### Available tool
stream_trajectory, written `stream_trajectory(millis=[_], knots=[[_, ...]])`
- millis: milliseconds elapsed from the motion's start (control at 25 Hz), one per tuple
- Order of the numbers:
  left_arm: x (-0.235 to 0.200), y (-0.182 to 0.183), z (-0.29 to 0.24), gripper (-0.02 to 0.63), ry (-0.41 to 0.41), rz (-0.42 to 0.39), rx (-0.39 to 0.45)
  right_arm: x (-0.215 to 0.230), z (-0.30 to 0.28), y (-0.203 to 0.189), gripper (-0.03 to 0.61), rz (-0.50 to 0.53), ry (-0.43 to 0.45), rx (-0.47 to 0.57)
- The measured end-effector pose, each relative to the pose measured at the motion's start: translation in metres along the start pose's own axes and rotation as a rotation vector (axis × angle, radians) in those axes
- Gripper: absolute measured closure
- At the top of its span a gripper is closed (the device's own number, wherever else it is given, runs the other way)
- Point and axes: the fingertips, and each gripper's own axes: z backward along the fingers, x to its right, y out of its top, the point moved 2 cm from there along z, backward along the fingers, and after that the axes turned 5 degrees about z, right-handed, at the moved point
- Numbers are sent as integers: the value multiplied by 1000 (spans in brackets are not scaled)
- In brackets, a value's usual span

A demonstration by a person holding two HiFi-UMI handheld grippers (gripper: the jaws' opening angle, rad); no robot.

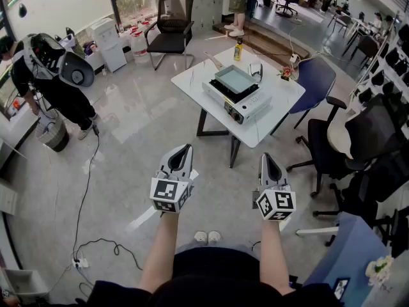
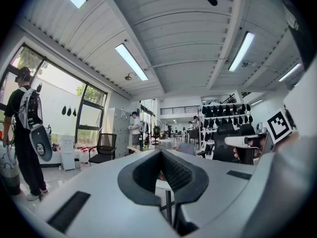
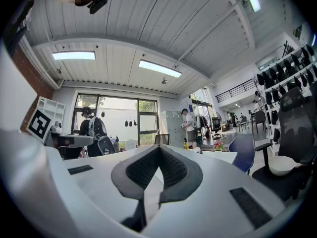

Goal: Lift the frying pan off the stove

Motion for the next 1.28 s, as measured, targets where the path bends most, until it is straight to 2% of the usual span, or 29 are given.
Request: stream_trajectory(millis=[600,880,1040,1280], knots=[[-4,-1,-4,595,-5,7,-9,-7,-7,0,577,1,11,-1],[-7,-7,-5,595,-14,14,-19,-8,-9,-2,575,-35,18,18],[-6,-11,-6,594,-32,34,-38,-6,-9,-2,575,-29,14,11],[-6,-12,-6,592,-46,66,-22,-4,-10,-6,575,-34,18,3]])
